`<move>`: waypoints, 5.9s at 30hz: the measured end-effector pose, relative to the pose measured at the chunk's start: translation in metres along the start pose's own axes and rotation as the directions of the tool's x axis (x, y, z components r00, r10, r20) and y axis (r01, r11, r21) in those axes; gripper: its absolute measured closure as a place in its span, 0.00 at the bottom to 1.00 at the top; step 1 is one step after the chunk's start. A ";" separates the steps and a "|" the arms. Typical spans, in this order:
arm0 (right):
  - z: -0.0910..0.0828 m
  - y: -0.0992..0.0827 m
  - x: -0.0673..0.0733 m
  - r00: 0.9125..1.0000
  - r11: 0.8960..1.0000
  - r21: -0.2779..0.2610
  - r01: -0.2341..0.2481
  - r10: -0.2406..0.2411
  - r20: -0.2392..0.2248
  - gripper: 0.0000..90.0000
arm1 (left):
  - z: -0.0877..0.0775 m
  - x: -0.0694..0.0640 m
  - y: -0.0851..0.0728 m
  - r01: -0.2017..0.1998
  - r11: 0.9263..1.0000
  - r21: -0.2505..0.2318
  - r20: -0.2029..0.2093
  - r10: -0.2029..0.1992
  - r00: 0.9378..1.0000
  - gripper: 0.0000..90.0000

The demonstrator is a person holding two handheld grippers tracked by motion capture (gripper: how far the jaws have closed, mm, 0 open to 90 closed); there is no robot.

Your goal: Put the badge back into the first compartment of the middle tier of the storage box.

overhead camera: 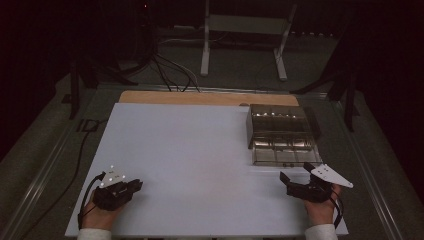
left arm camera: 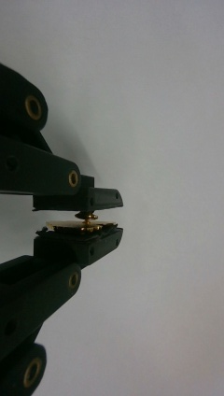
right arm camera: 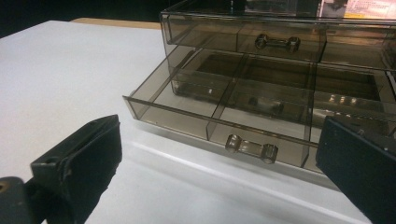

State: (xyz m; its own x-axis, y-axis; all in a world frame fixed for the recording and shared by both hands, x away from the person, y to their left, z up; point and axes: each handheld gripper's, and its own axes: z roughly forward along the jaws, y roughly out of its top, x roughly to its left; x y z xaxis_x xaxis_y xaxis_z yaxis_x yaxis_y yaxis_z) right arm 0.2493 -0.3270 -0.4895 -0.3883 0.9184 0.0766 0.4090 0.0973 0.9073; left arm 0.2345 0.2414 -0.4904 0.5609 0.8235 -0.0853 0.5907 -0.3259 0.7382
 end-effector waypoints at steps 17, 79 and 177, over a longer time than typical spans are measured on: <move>-0.002 -0.001 -0.002 1.000 1.000 -0.005 -0.014 0.014 0.002 0.01 | 0.012 -0.014 0.039 -0.037 0.999 -0.034 0.034 0.038 0.999 0.91; -0.003 0.000 -0.006 0.999 0.999 -0.022 -0.039 0.039 -0.011 0.01 | 0.088 -0.065 0.158 -0.116 0.985 -0.130 0.185 0.139 0.973 0.91; -0.002 0.000 -0.006 0.999 0.999 -0.026 -0.045 0.044 -0.020 0.01 | 0.195 -0.178 0.228 -0.229 0.969 -0.096 0.346 0.248 0.905 0.91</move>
State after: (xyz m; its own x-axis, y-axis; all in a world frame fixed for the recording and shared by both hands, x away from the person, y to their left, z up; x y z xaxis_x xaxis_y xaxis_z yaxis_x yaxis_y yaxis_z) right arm 0.2500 -0.3336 -0.4895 -0.3861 0.9140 0.1245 0.4042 0.0463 0.9135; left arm 0.3823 -0.0702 -0.4370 0.8547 0.5037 -0.1256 0.3883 -0.4599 0.7986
